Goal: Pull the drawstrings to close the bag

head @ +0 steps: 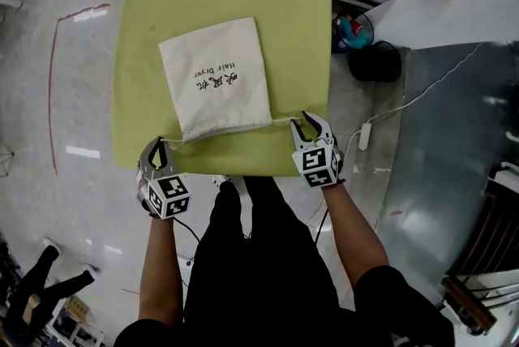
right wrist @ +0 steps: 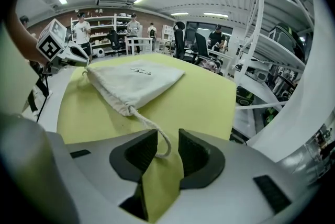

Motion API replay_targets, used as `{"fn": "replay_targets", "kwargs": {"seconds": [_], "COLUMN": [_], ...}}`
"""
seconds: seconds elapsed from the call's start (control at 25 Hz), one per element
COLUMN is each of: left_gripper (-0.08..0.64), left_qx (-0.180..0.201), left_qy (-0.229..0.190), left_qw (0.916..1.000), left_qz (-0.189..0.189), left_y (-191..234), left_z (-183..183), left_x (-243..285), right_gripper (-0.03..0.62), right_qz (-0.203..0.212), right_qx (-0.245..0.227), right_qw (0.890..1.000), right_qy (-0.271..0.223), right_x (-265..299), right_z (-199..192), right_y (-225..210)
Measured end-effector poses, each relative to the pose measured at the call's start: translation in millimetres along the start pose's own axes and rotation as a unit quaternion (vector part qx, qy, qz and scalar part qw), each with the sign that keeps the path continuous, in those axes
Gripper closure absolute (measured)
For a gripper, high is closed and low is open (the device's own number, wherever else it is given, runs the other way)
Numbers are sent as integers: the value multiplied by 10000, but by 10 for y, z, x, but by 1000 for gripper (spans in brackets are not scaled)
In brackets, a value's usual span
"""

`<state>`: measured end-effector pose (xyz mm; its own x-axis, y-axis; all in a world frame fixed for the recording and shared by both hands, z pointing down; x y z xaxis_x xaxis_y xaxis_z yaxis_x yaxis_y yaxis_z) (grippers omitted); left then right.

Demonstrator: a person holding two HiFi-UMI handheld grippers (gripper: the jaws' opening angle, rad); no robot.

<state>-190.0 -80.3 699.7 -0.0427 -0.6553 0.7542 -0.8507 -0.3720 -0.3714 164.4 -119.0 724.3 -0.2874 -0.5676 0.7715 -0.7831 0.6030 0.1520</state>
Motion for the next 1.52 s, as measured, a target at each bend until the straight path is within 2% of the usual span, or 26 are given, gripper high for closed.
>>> {"fn": "replay_targets", "kwargs": {"seconds": [0.16,0.4,0.56,0.72,0.8,0.96,1.08,1.28,1.52], "left_gripper": [551,551,551,551,551,552,552,554,554], "left_qx": [5,-15,-91,-154,-235,-719,-803,-1139,-1551], "left_qy": [1,17,17,30,0,-185,-342,-606,-1088], "left_qw": [10000,9999,9998,9997,9995,9967,9958,9916,9818], "left_qz": [40,136,156,174,197,315,287,118,134], "left_y": [-29,19,10,26,44,136,153,252,544], "left_z": [-2,8,21,17,24,49,91,244,528], "left_x": [-9,-15,-38,-42,-53,-96,-140,-283,-569], "right_gripper": [477,477,482,572,580,584,584,584,584], "right_qz": [175,307,470,408,347,109,-180,-719,-1128], "right_qx": [-245,-1089,-1277,-1498,-1415,-1019,-960,-722,-349], "right_qw": [9995,9935,9903,9874,9889,9947,9952,9938,9881], "right_qy": [35,131,266,293,289,82,-109,-455,-990], "right_x": [19,66,101,122,109,29,-85,-358,-744], "right_z": [-5,79,61,55,47,102,181,380,787], "right_y": [17,49,51,80,75,31,28,-27,-163]}}
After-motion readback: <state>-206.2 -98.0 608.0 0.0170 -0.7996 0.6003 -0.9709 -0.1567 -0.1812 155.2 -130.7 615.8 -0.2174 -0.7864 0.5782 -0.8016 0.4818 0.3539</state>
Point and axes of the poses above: the fingertips, and each gripper's own axes: x forward along the fingers, y to its left, z out of its top, the point moved 3 cm from there along -x, backward along the fingers
